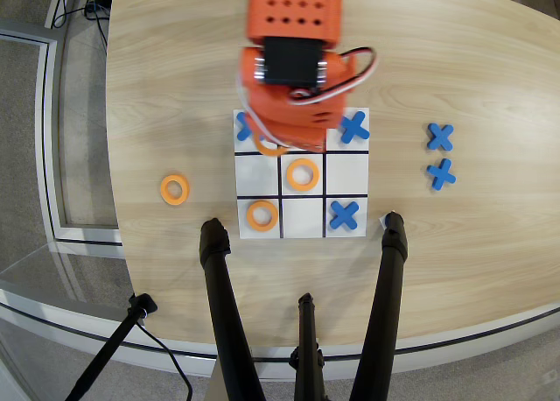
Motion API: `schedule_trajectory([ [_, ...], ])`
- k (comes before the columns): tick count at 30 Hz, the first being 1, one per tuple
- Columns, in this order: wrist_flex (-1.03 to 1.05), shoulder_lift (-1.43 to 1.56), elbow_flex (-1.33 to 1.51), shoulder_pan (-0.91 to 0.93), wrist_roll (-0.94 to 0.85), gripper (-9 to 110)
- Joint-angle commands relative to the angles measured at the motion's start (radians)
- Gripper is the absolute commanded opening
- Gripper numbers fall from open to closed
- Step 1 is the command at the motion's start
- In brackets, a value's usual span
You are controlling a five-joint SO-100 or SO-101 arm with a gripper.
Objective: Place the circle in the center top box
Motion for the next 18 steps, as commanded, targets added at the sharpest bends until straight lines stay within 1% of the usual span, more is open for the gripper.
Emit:
schedule_trajectory([
  [1, -0.12, -0.003, 0.005, -0.089, 0.034, 0],
  [6, -0.304, -0.11, -0.012, -0.152, 0.069, 0],
  [11, -0.44, -0.264, -0.087, -0.153, 0.103, 0],
  [18, -0.479, -0.495, -0.301, -0.104, 0.112, 0],
])
